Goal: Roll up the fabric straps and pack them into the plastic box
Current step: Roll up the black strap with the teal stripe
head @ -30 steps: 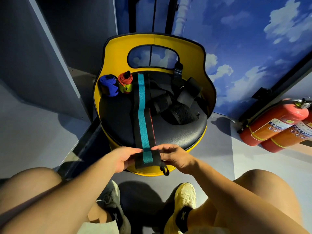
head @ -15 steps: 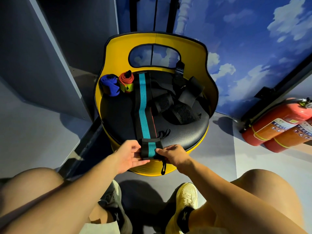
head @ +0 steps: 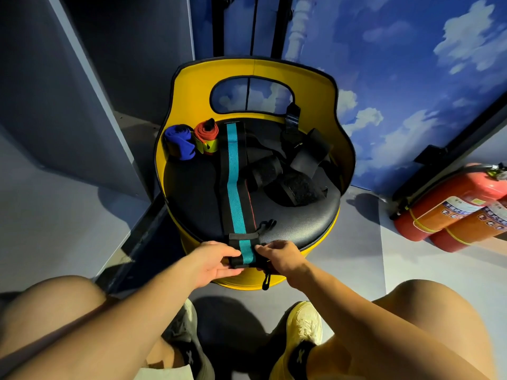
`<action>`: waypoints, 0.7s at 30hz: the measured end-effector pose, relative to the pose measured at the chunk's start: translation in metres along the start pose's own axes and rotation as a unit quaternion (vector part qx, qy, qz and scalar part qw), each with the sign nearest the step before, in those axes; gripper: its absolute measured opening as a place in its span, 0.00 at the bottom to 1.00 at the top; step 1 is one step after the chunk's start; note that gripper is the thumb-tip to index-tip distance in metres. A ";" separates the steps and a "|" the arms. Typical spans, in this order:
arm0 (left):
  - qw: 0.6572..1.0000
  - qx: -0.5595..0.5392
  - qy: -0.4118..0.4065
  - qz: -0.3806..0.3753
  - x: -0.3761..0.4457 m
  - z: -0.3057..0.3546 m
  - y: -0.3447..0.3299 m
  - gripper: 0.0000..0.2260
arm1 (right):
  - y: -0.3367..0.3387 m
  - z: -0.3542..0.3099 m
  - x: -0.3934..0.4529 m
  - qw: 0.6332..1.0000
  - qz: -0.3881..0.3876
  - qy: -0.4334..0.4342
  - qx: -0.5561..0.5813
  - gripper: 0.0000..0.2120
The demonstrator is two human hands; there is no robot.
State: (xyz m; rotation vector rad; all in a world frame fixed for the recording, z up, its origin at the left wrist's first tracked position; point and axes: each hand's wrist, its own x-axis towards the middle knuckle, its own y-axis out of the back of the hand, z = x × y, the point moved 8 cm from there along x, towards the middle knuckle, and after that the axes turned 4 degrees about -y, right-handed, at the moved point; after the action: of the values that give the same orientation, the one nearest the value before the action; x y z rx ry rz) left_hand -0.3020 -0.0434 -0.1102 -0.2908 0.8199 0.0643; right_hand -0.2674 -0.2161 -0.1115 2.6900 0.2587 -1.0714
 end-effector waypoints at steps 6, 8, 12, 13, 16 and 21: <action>0.998 0.045 -0.029 0.026 0.002 0.003 0.003 0.11 | -0.002 -0.010 -0.005 0.998 -0.005 0.064 0.017 0.08; 0.998 0.055 -0.029 0.020 0.003 0.003 0.002 0.07 | -0.003 -0.012 -0.005 0.997 -0.011 0.079 0.013 0.06; 1.000 0.016 -0.016 0.020 0.002 0.003 0.004 0.09 | -0.007 -0.016 -0.009 0.991 -0.106 0.082 0.026 0.08; 1.000 -0.001 -0.012 0.021 0.001 0.004 0.005 0.09 | -0.009 -0.017 -0.012 0.988 -0.130 0.087 0.011 0.13; 0.999 -0.050 0.004 0.010 -0.001 0.004 0.003 0.09 | -0.008 -0.017 -0.014 0.979 -0.115 0.129 -0.104 0.19; 0.998 -0.066 -0.001 0.001 -0.001 0.005 0.002 0.11 | -0.001 -0.024 -0.012 0.956 -0.027 0.189 -0.224 0.10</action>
State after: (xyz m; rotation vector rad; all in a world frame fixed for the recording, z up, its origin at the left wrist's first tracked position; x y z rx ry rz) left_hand -0.2996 -0.0397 -0.1068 -0.4144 0.8147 0.1221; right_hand -0.2605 -0.2093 -0.0860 2.4504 0.5684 -0.4253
